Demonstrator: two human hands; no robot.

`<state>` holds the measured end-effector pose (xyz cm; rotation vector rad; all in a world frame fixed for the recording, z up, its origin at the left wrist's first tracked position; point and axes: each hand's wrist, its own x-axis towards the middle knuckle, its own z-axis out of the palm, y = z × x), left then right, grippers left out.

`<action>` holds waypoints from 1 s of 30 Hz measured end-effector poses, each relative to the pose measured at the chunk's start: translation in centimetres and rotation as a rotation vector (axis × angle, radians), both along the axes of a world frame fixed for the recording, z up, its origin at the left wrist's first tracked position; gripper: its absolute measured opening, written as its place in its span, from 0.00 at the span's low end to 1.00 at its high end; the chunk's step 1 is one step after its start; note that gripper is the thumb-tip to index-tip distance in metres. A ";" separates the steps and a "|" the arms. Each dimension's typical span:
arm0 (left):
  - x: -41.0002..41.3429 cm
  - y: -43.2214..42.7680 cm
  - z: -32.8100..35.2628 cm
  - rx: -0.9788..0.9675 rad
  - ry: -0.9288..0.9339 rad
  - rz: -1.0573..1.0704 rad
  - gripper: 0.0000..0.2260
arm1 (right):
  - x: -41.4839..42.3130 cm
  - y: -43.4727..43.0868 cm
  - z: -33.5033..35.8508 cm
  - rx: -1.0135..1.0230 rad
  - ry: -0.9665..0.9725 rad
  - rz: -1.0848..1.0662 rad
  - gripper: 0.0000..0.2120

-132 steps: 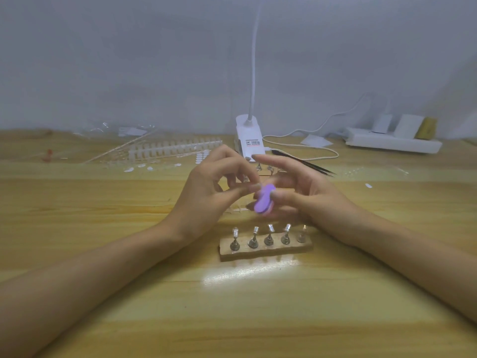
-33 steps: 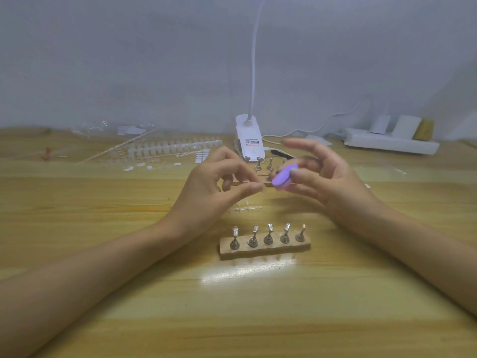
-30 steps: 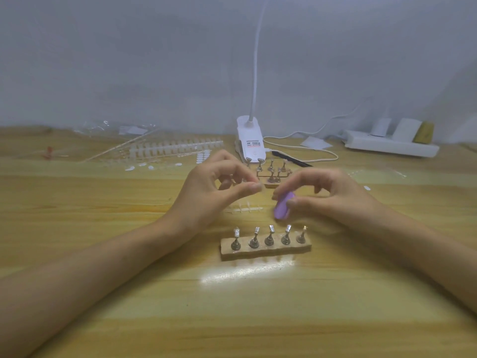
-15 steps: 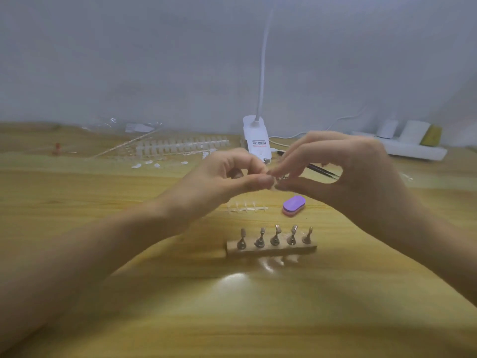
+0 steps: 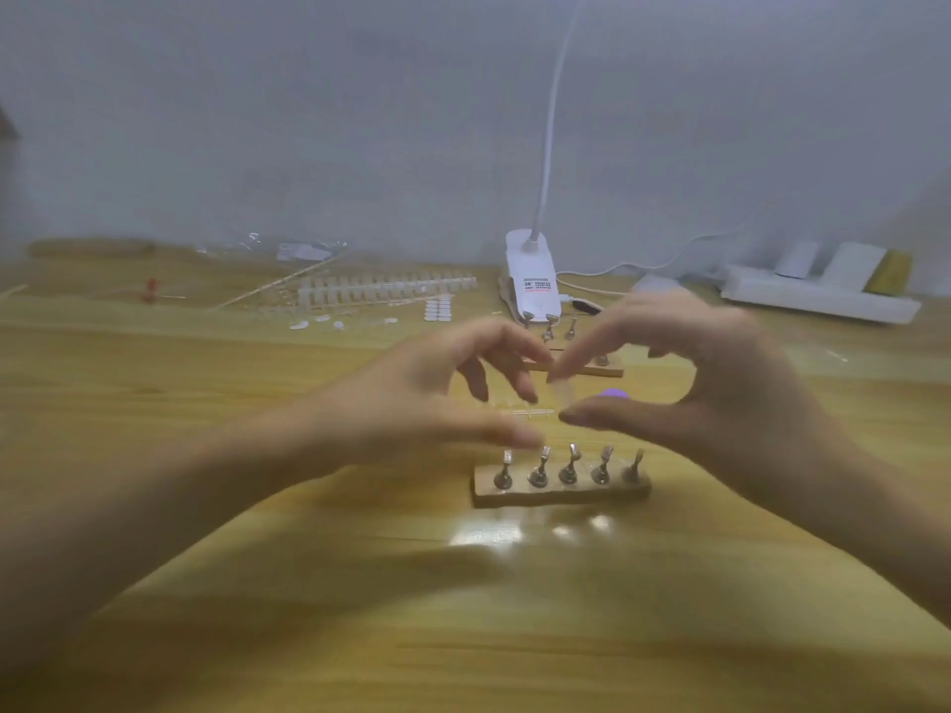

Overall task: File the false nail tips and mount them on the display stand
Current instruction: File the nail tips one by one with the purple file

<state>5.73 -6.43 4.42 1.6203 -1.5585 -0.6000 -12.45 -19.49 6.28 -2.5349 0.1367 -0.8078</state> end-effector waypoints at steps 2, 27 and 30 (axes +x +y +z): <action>0.0 0.5 -1.5 0.086 -0.006 -0.049 0.35 | 0.1 0.5 -1.4 0.079 0.055 0.016 0.09; -0.9 0.7 -3.9 -0.081 0.112 0.124 0.36 | 2.3 1.4 -3.7 0.012 0.110 -0.031 0.10; -0.9 0.7 -4.0 -0.084 0.115 0.129 0.36 | 2.5 1.5 -3.8 -0.039 0.108 -0.029 0.09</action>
